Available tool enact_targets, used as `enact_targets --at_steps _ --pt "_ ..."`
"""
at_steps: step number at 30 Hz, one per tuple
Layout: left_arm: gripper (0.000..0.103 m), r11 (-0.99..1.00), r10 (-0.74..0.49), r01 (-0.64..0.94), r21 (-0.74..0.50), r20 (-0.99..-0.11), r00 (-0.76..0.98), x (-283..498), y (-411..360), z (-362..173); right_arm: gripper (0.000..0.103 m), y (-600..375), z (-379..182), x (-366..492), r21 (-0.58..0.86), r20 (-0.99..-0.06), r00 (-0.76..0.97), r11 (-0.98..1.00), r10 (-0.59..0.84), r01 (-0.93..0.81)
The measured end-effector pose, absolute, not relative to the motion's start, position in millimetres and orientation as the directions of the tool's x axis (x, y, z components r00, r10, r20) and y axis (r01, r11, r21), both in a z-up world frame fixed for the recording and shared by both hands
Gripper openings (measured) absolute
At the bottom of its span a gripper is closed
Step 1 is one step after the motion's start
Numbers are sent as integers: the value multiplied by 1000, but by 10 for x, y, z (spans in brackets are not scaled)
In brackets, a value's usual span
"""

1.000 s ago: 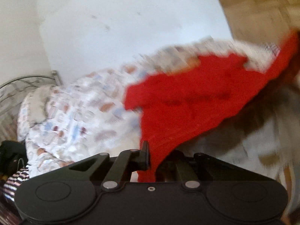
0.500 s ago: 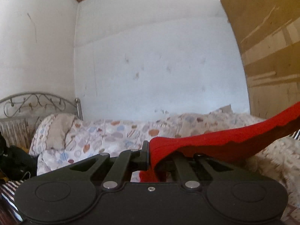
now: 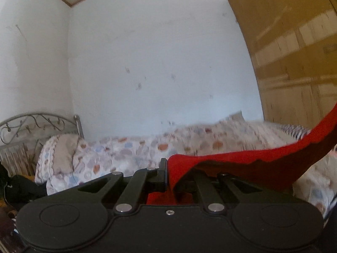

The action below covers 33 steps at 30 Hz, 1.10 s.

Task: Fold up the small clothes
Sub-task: 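Lift the hem with both grippers and fold it over toward the collar, then lower the folded hem onto the shirt and open both grippers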

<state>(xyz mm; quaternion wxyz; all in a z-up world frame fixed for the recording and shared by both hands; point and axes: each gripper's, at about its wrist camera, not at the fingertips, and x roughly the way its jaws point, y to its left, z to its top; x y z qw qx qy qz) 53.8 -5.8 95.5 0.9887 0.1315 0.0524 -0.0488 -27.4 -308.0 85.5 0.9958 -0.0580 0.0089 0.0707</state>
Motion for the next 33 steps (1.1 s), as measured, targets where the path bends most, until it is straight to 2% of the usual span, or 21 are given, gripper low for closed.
enact_targets --at_steps 4,10,13,19,26,33 --pt "4 970 -82 124 210 -197 977 802 10 887 7 -3055 817 -10 -115 -70 988 983 138 -145" --pt "5 967 -79 122 225 -189 979 1499 -105 1087 7 -3070 955 740 -199 -54 990 970 132 -140" --pt "5 960 -71 130 249 -232 970 2039 -245 1152 7 -3172 1022 1331 -172 -86 986 973 140 -153" --pt "5 965 -88 185 186 -434 897 3302 -264 1012 7 -3438 858 2621 -69 -244 960 985 139 -160" --pt "6 943 -29 218 252 -589 808 4313 -383 480 7 -3576 298 3788 52 -473 867 987 156 -149" --pt "7 955 -7 206 215 -673 739 4779 -399 44 7 -3577 -153 4284 80 -542 828 989 147 -123"
